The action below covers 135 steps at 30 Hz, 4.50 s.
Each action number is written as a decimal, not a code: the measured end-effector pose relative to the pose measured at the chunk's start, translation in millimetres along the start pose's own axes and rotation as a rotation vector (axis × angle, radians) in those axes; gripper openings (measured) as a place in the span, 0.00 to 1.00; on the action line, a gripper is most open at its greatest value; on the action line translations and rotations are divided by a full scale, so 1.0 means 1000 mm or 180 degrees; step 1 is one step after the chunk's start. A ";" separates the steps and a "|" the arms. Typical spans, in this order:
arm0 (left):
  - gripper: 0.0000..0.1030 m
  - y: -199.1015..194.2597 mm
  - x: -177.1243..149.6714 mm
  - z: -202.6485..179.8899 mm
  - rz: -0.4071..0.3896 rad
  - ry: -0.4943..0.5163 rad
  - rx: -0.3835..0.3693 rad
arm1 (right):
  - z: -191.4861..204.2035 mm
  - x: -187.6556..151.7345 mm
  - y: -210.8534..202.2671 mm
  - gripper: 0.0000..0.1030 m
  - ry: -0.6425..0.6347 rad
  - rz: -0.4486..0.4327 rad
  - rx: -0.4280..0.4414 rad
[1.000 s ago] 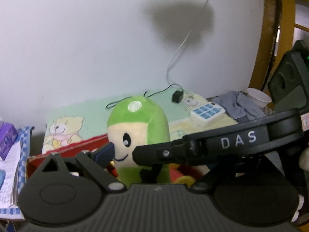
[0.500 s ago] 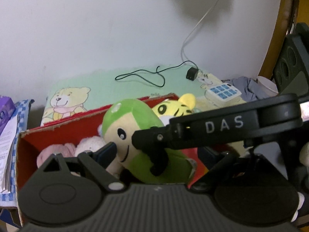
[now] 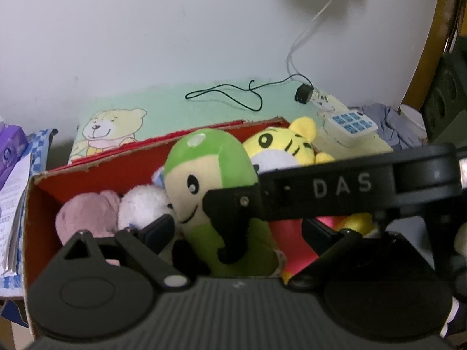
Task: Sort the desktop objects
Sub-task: 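Lower the green bean plush into the red box beside the tiger plush, then push the green bean plush deeper into the red box with the right gripper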
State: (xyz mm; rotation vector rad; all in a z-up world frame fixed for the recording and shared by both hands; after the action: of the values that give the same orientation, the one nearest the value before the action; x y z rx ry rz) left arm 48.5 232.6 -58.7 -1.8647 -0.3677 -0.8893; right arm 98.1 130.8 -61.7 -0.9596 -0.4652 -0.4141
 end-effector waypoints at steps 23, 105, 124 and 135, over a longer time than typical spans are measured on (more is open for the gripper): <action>0.92 0.009 -0.003 -0.005 0.0150 0.0015 0.0210 | -0.006 0.011 -0.011 0.43 0.0092 -0.0145 0.0073; 0.79 -0.022 -0.005 -0.006 0.0050 -0.0223 0.0327 | -0.003 -0.026 -0.024 0.52 -0.0157 -0.0355 0.0063; 0.83 -0.035 -0.003 -0.004 -0.0083 -0.0104 0.0253 | -0.005 -0.024 -0.037 0.55 0.0015 -0.0343 0.0204; 0.83 -0.041 -0.005 0.010 -0.0106 -0.0153 0.0292 | -0.008 -0.024 -0.044 0.54 0.0043 -0.0464 0.0037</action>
State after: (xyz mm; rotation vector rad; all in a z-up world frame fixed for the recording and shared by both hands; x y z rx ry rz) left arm 24.6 260.4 -37.5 -1.8026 -0.4629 -0.8374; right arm 57.0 104.8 -48.9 -0.9143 -0.5267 -0.5487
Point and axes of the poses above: each gripper's, at about its wrist camera, not at the fingertips, and y roughly the way its jaws point, z to its left, x to its top, the point moved 5 cm from there along y, roughly the way its jaws point, and after that the axes turned 10 degrees about -x, right-handed, at the moved point
